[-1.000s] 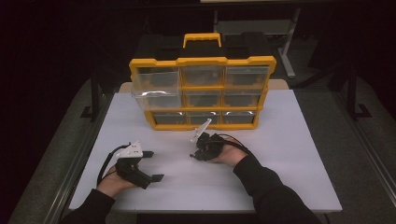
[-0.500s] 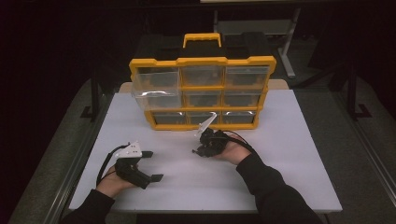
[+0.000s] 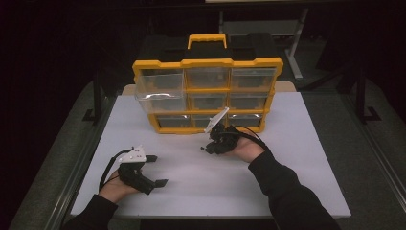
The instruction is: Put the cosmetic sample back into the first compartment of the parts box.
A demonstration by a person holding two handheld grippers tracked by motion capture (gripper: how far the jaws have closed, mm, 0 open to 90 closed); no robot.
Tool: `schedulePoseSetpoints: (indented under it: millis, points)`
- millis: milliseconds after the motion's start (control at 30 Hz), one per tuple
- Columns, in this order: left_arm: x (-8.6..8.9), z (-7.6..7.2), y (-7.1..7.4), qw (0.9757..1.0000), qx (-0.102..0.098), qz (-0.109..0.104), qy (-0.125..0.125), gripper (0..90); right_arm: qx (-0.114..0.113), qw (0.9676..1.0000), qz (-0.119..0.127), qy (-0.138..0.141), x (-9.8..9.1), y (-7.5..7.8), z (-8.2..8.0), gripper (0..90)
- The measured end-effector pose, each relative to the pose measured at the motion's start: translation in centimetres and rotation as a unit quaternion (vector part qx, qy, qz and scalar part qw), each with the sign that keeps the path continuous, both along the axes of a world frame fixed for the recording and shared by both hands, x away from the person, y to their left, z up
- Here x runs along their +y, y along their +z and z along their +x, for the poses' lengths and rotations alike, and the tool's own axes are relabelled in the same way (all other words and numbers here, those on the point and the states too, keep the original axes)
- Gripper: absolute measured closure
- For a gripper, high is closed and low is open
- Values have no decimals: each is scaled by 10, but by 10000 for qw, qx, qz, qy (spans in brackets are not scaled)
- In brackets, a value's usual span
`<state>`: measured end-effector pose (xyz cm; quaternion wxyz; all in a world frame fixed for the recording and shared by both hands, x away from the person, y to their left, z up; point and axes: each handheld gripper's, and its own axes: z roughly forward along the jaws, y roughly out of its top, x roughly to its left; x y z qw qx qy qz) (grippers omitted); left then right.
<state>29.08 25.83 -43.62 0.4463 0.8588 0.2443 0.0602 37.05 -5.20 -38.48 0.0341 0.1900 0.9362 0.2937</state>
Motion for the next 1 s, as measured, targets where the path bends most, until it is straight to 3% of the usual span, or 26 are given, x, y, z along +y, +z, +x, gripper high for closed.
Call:
schedulePoseSetpoints:
  millis: [200, 1000]
  points:
    - [-1, -1, 0, 10000, -73, 8, -26, 0, -12, 10000, 18, 12, -3, 17, 2, 794]
    - [0, -1, 2, 10000, 8, 6, 2, 0, -93, 9999, -24, 85, -4, 92, 11, 795]
